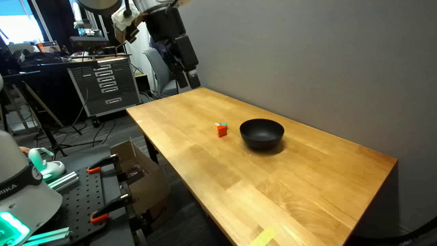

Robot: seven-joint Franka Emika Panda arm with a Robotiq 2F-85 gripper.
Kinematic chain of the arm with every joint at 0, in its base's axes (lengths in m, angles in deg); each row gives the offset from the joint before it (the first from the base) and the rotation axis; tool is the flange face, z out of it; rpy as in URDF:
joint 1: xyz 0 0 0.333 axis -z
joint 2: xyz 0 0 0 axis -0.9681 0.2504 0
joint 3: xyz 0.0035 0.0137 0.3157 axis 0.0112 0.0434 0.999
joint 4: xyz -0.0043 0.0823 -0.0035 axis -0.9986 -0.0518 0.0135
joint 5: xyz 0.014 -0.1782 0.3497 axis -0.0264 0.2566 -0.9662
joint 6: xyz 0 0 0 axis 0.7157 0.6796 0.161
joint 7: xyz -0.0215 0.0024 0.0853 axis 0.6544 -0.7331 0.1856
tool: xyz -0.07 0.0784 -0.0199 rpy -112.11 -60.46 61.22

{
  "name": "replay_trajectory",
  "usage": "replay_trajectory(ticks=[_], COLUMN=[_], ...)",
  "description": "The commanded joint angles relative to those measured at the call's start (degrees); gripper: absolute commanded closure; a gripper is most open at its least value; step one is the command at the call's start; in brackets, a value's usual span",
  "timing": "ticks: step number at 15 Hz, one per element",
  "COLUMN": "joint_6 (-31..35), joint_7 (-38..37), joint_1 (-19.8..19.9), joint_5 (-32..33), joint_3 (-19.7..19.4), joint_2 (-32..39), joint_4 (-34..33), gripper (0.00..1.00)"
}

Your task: Put the orange and green blocks in the black bowl

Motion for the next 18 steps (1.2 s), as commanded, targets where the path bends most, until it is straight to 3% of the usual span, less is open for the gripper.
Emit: replay_trajectory(ticks=[1, 5, 8, 12, 18], joint_6=[-0.23, -0.15, 2.17, 2.13, -1.49], joint_7=[-0.14, 0.4, 1.08, 10.24, 18.45], joint_1=[-0.49, -0.87, -3.78, -8.77, -9.6], joint_5=[0.19, -0.64, -3.62, -11.4, -12.83], joint_3=[-0.44, -0.74, -0.04, 0.13, 3.33], joint_2=[-0.04, 1.66, 13.81, 26.77, 47.52], joint_4=[-0.32, -1.56, -7.07, -14.27, -32.81], gripper=[0.0, 0.0, 0.0, 0.0, 0.0])
